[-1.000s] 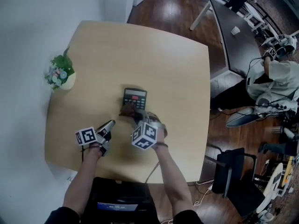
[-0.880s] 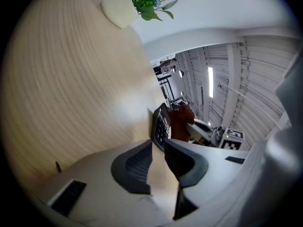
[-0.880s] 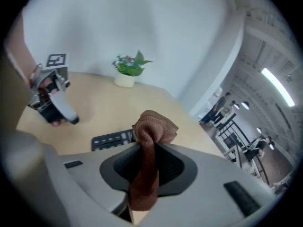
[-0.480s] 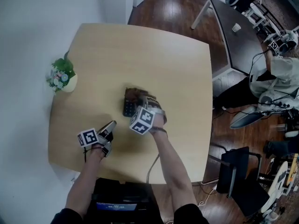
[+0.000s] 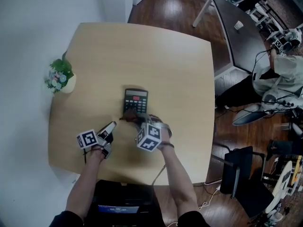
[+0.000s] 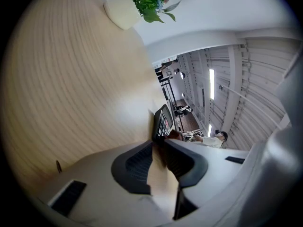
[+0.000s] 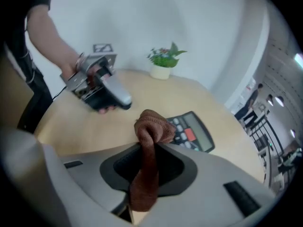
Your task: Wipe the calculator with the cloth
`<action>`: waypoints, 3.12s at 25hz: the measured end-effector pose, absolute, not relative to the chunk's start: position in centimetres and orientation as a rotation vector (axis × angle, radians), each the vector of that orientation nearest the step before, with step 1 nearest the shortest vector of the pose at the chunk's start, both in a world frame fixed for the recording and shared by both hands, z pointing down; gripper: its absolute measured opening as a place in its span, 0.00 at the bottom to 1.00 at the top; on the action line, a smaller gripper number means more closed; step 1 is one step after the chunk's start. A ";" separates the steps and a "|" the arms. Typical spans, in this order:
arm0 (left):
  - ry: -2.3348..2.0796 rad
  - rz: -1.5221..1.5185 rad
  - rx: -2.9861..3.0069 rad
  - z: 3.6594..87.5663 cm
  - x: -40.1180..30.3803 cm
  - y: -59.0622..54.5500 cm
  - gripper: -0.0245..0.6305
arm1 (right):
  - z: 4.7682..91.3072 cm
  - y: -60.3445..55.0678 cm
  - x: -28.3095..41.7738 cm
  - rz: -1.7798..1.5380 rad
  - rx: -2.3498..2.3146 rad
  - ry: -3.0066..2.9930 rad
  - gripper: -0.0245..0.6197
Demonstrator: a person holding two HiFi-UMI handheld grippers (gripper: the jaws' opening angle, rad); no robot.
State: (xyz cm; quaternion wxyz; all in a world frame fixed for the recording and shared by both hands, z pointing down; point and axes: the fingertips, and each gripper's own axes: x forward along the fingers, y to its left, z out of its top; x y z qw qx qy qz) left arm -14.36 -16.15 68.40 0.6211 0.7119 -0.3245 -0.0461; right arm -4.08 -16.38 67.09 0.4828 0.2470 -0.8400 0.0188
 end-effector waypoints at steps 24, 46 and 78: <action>-0.778 -0.076 1.621 69.0 -14.5 -16.1 0.14 | 66.4 -17.1 -1.5 -0.013 0.742 -2.015 0.17; -0.785 -0.067 1.650 68.9 -14.6 -16.1 0.14 | 69.2 -14.0 -0.4 -0.048 0.552 -1.917 0.17; -0.766 0.190 1.817 69.0 -9.6 -22.3 0.24 | 68.7 -25.8 8.5 0.539 1.266 -1.984 0.17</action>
